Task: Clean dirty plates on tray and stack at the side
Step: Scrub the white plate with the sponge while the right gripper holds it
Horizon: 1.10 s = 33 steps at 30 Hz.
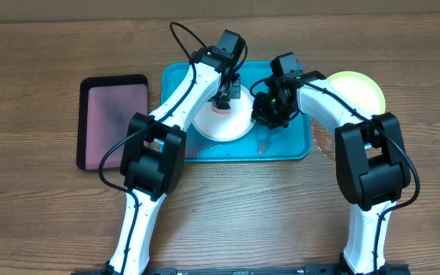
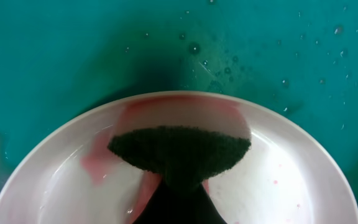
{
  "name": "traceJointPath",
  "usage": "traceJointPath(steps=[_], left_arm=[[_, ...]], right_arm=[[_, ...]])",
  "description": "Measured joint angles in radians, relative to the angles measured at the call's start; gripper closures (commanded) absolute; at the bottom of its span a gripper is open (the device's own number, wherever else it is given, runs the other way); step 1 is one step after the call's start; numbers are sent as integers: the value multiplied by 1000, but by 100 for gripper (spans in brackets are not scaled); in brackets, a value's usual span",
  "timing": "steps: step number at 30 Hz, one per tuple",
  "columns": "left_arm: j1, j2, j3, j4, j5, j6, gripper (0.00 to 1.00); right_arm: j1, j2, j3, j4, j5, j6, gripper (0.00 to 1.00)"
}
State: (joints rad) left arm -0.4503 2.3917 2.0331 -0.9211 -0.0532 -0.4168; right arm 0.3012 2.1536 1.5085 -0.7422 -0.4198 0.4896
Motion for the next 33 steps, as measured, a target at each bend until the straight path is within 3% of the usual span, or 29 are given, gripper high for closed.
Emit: traceJointPath(steps=[3, 10, 13, 19, 27, 33], left_arm=[[0, 0, 0, -28, 52, 102, 96], [-1, 0, 0, -139, 362, 451, 96], [-2, 0, 0, -152, 397, 505, 96], [0, 0, 0, -109, 254, 397, 96], [46, 0, 0, -148, -165, 143, 96], [70, 0, 0, -272, -226, 94, 96]], right_arm=[[0, 0, 0, -3, -1, -2, 96], [1, 0, 0, -3, -2, -11, 96], [1, 0, 0, -1, -3, -13, 96], [1, 0, 0, -2, -3, -15, 96], [2, 0, 0, -3, -4, -14, 96], [21, 0, 0, 1, -26, -17, 96]])
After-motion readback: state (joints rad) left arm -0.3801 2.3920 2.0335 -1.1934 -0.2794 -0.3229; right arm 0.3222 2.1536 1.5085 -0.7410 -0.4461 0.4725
